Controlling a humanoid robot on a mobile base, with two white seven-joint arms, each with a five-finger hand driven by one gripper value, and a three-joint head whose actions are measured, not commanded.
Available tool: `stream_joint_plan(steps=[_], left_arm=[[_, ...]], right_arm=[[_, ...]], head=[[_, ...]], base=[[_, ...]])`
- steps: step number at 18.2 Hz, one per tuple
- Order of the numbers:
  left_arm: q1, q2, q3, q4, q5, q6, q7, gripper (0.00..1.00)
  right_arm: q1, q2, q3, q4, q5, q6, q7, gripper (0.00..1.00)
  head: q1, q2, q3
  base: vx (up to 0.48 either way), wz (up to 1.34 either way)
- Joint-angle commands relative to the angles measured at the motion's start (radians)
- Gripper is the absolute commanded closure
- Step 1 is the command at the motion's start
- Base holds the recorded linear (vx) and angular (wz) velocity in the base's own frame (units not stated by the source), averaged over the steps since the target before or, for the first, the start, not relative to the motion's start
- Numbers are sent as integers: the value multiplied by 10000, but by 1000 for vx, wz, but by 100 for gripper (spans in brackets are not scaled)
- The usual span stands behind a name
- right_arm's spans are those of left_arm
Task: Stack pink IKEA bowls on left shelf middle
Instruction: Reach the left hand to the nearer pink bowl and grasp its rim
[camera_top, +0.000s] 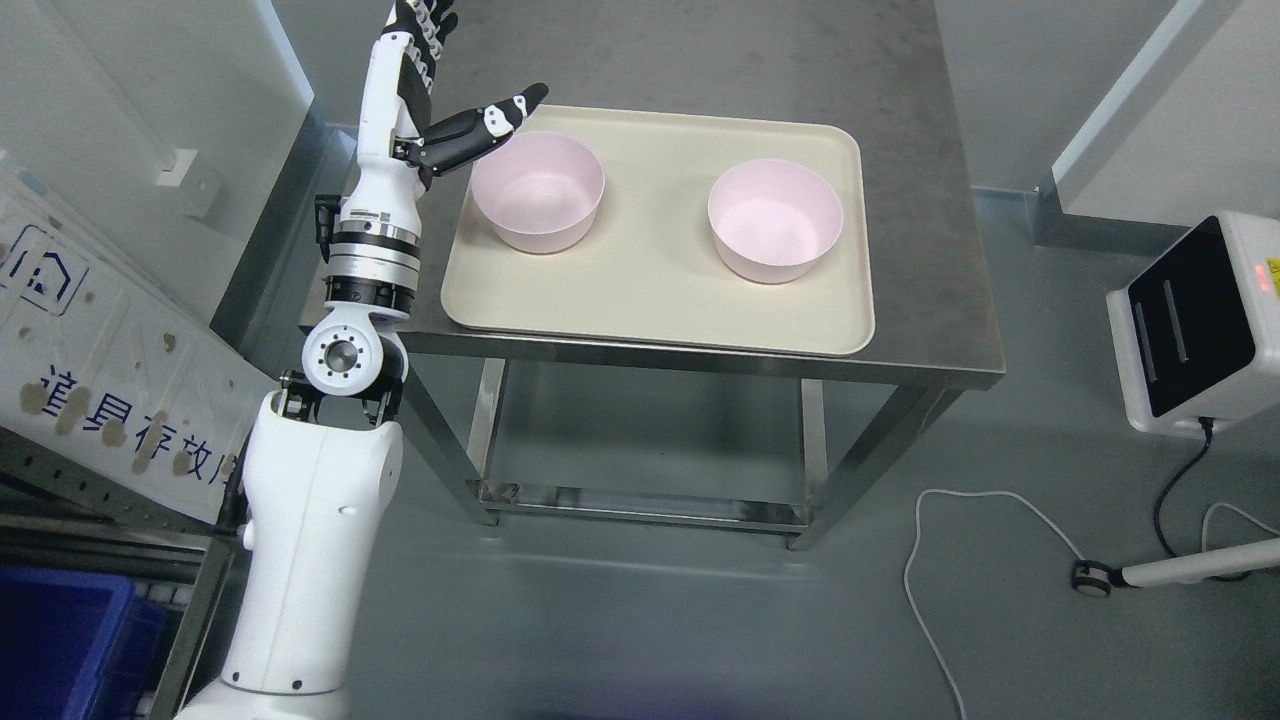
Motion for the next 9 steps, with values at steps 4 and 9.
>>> stream_joint_plan(steps=[4,9], left_arm=[[-326,888,632,47,-61,693,-36,2],[-1721,2605,-181,1088,-1220,1416,-3969,6]], right_arm=[[-1,-175,-92,0,77,4,-60,0],[-1,-175,-107,0,77,4,-60,0]], head=[[0,0,0],[0,0,0]], base=[[40,-39],[-6,6]])
